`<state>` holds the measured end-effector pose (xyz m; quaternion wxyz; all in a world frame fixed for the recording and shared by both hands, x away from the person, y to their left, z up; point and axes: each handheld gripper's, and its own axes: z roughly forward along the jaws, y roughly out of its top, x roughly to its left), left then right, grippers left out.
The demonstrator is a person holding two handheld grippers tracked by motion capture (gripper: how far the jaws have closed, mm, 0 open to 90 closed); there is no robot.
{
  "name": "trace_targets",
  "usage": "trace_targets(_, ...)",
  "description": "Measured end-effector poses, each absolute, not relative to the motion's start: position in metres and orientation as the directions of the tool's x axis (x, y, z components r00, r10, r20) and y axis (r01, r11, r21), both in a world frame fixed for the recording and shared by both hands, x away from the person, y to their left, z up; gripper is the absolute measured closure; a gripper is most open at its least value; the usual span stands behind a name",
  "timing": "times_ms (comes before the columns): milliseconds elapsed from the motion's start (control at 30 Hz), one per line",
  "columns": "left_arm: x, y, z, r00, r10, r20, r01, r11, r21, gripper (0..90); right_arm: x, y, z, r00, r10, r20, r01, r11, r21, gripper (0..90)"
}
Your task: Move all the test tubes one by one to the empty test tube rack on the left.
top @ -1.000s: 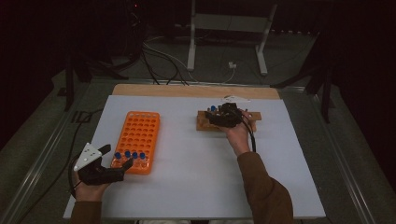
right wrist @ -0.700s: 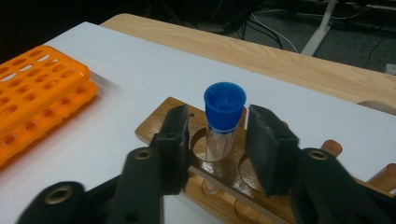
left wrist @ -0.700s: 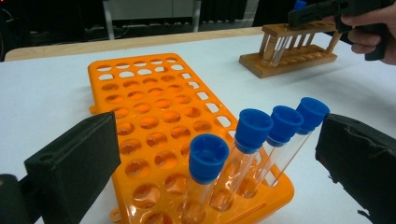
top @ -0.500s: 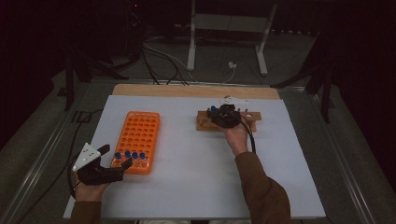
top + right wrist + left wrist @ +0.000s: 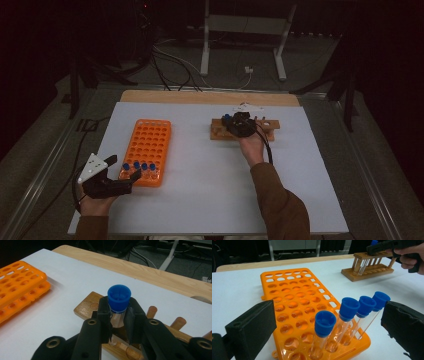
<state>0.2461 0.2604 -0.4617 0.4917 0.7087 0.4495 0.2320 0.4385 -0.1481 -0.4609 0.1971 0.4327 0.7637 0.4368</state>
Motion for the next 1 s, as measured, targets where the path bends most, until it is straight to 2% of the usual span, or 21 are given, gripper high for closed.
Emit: trace_targets(1000,0.246,0.259,-0.460,0.491,0.863,-0.119,0.405,-0.105,0.908,0.5,0.431,-0.157,-0.425,-0.550,0.833,0.064,0.430,0.216,0.877,77.4)
